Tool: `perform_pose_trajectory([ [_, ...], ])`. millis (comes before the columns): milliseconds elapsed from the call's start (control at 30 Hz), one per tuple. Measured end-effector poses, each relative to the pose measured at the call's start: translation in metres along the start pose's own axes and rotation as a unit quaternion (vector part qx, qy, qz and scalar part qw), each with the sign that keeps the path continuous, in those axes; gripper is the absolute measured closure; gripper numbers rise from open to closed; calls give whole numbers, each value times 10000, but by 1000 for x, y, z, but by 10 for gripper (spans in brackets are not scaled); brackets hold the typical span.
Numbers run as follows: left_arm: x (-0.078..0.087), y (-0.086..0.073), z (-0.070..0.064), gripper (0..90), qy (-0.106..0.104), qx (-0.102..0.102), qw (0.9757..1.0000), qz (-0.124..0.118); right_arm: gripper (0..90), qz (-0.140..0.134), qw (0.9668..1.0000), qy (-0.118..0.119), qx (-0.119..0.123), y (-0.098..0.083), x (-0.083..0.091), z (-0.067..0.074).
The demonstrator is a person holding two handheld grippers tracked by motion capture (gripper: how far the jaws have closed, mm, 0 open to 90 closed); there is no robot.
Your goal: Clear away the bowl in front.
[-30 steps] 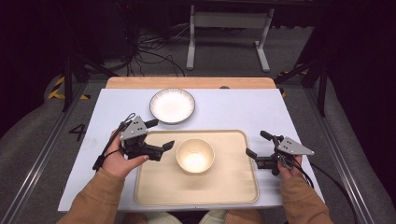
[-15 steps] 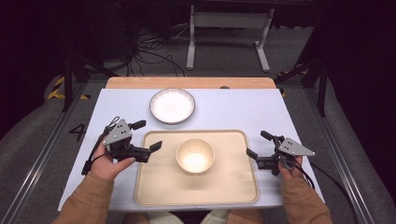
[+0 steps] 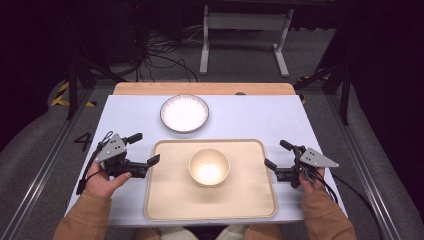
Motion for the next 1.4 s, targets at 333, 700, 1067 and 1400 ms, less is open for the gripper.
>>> perform_pose_trajectory([
  [333,3,-24,13,53,306,183,9993,62,65,-9,10000,33,-24,0,0,0],
  [700,3,-41,13,51,329,275,9990,116,66,-18,10000,66,-29,0,0,0],
  [1067,2,-54,13,52,321,486,9982,155,68,-25,10000,76,-20,0,0,0],
  [1400,6,-57,13,52,325,390,9987,-1,68,-33,10000,88,-17,0,1,0],
])
Point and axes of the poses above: each handheld gripper's, and its own axes: x roughly backward along the jaws, y roughly out of its top, z roughly to its left, the point moved 5 cm from there along -x, roughly forward along the jaws
